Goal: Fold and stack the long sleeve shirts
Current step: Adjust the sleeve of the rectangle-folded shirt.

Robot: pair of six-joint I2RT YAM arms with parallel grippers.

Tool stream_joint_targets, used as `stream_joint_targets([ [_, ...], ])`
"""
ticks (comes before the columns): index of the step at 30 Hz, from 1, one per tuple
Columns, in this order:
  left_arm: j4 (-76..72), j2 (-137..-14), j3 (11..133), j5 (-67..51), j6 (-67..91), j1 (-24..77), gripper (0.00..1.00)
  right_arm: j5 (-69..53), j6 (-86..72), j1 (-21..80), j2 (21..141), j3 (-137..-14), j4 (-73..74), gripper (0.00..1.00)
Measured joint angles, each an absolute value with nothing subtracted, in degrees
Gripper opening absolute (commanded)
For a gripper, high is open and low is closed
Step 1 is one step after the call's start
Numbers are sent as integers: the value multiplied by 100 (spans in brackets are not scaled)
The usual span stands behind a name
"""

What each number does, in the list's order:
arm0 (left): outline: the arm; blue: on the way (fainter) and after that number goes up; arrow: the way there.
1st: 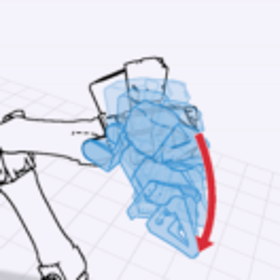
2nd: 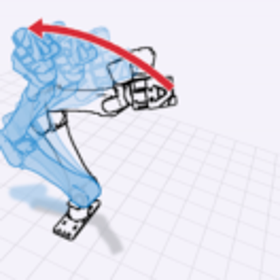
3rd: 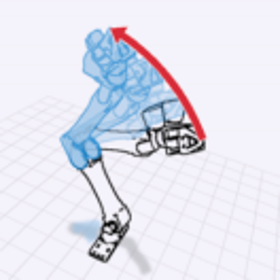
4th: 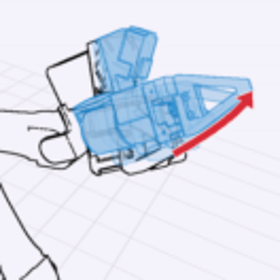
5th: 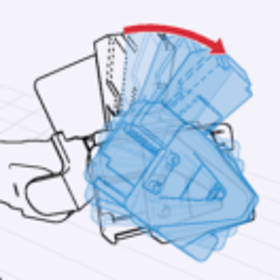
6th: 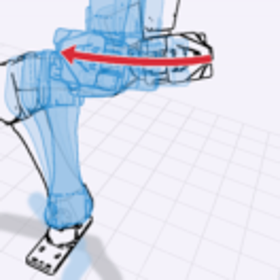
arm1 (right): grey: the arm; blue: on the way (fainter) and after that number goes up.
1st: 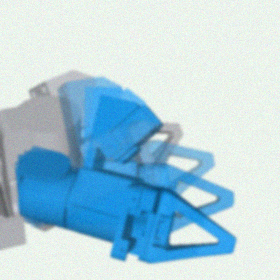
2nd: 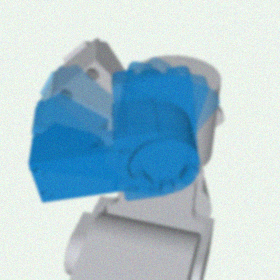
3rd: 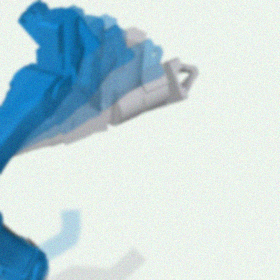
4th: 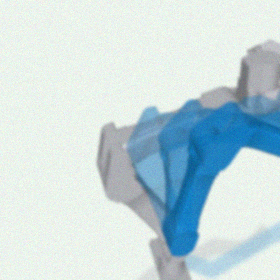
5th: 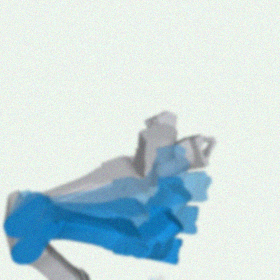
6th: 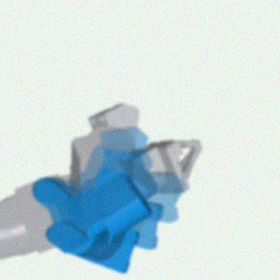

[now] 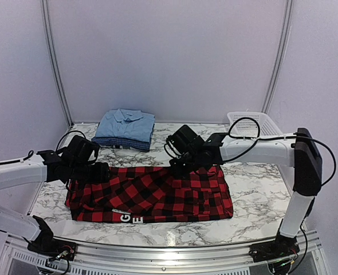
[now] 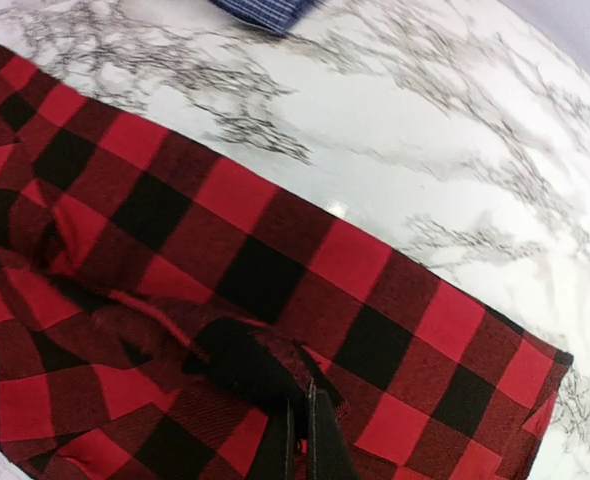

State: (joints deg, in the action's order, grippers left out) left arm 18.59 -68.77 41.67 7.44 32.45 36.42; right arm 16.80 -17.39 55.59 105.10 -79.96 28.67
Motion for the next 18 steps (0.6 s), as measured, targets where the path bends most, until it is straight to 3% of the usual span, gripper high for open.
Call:
stream_joint_targets([
  [18, 1658, -7594, 4748, 652, 3175, 3616, 68, 705, -2108, 4167, 9907, -6895, 3138, 0],
])
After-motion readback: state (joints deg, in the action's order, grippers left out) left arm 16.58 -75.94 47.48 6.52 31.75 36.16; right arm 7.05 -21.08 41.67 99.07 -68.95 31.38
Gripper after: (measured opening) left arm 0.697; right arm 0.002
